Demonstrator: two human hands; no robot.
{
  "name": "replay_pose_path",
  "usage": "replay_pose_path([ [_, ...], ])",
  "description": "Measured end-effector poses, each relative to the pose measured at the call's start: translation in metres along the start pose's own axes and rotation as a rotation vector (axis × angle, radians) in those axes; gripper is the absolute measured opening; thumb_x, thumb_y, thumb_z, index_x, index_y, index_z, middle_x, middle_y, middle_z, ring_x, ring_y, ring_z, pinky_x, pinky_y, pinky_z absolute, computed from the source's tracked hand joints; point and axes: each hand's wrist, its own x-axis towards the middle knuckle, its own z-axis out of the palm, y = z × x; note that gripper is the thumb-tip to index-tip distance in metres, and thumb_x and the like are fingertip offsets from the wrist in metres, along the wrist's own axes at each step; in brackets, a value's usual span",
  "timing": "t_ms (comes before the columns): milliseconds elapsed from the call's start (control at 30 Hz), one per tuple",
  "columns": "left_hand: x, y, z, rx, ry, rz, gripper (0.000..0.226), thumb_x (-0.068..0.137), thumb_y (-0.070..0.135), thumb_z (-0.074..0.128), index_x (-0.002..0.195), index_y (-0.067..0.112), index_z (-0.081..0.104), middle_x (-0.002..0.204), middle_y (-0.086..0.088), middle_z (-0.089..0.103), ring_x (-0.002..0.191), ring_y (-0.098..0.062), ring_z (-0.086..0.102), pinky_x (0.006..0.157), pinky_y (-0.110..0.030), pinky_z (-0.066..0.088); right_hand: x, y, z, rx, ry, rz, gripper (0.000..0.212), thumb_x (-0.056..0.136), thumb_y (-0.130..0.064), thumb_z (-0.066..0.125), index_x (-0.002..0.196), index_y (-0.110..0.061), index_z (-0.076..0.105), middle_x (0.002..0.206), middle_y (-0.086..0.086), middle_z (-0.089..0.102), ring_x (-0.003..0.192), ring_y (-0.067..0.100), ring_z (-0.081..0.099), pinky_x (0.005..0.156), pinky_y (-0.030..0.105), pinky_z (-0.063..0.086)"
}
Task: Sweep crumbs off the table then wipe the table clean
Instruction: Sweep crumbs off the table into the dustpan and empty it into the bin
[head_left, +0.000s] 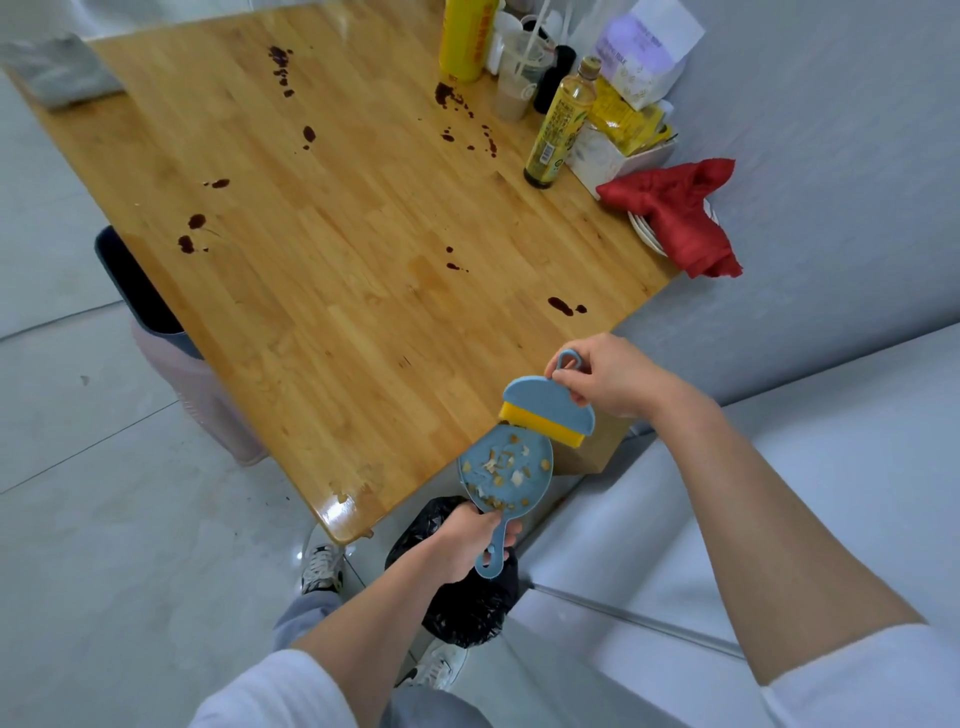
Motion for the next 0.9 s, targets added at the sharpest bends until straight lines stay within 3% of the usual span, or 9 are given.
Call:
replay_pose_path([
  [133, 0.003, 0.001, 0.001, -0.016, 0.009, -0.013, 0.013, 0.103, 0.016, 0.052, 0.113, 0.011, 0.059, 0.103, -0.01, 0.072, 0.088, -0.021, 0.067, 0.078, -0.036, 0.058, 0.003, 0.003, 0.008, 0.02, 0.109, -0.004, 0.016, 0.1, -0.023, 0.056, 0.101, -0.024, 0.072, 0.076, -0.002, 0.065, 0.076, 0.018, 0.066, 0.074, 0.04, 0.058],
  [333, 0.006, -0.007, -0.001, 0.029, -0.003, -0.025, 0.022, 0.103, 0.017, 0.052, 0.122, 0.007, 0.058, 0.105, -0.011, 0.07, 0.091, -0.022, 0.067, 0.076, -0.036, 0.058, 0.001, 0.008, 0.018, -0.006, -0.103, 0.047, 0.013, 0.099, -0.021, 0.06, 0.094, -0.021, 0.072, 0.085, 0.005, 0.074, 0.075, 0.012, 0.072, 0.075, 0.03, 0.061],
  [467, -0.004, -0.01, 0.003, 0.058, -0.043, -0.065, 0.021, 0.104, 0.013, 0.048, 0.122, 0.005, 0.056, 0.106, -0.012, 0.068, 0.091, -0.023, 0.064, 0.086, -0.04, 0.058, -0.006, 0.014, 0.009, 0.017, -0.112, 0.091, 0.014, 0.099, -0.02, 0.06, 0.092, -0.019, 0.072, 0.087, 0.007, 0.074, 0.077, 0.014, 0.073, 0.077, 0.032, 0.062],
  [667, -0.021, -0.001, 0.007, 0.102, -0.105, -0.129, 0.024, 0.102, 0.011, 0.049, 0.125, 0.005, 0.055, 0.113, -0.014, 0.068, 0.095, -0.023, 0.066, 0.083, -0.039, 0.059, -0.019, 0.017, 0.005, 0.038, -0.098, 0.172, 0.015, 0.099, -0.019, 0.057, 0.092, -0.015, 0.07, 0.086, 0.011, 0.073, 0.081, 0.022, 0.073, 0.082, 0.042, 0.062],
  [767, -0.035, 0.006, 0.012, 0.112, -0.167, -0.143, 0.018, 0.101, 0.008, 0.05, 0.118, 0.009, 0.058, 0.122, -0.016, 0.064, 0.093, -0.021, 0.066, 0.084, -0.039, 0.059, -0.026, 0.016, -0.008, 0.106, -0.014, 0.196, 0.017, 0.099, -0.021, 0.055, 0.091, -0.016, 0.068, 0.081, 0.012, 0.072, 0.08, 0.025, 0.073, 0.082, 0.047, 0.061],
  [900, -0.064, 0.026, 0.017, 0.077, -0.181, -0.079, 0.025, 0.101, 0.005, 0.047, 0.125, 0.007, 0.054, 0.105, -0.012, 0.064, 0.089, -0.022, 0.064, 0.081, -0.037, 0.059, -0.039, -0.004, -0.028, 0.157, 0.069, 0.171, 0.017, 0.098, -0.018, 0.052, 0.092, -0.014, 0.067, 0.085, 0.014, 0.071, 0.077, 0.025, 0.072, 0.078, 0.049, 0.062],
])
